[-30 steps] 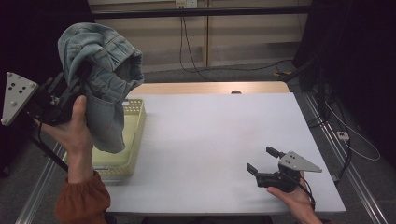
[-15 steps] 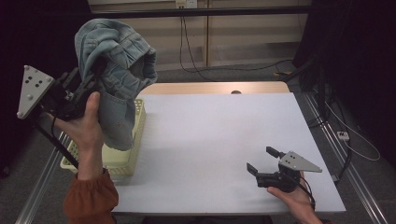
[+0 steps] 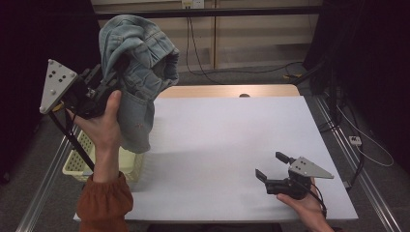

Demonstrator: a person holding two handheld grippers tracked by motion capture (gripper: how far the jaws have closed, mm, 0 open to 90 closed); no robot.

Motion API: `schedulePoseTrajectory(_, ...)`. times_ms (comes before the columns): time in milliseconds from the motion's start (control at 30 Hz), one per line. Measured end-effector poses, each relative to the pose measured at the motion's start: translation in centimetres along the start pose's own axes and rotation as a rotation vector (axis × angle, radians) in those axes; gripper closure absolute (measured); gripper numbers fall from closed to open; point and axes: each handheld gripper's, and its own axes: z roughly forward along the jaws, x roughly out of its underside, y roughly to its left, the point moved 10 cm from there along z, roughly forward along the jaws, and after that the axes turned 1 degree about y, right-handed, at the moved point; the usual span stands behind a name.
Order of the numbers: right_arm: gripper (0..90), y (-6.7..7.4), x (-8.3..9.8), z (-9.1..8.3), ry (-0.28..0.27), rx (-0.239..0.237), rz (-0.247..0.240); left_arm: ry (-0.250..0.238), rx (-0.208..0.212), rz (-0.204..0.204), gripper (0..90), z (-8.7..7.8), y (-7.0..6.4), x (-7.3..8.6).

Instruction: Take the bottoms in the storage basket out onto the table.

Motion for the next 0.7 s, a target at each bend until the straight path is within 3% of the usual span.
schedulePoseTrajectory(700,5.3,0.0,0.0,0.0,-0.001,-0.003,-0.001,0.042,0.084,-0.033,73.0,2.6,-3.3,2.3)
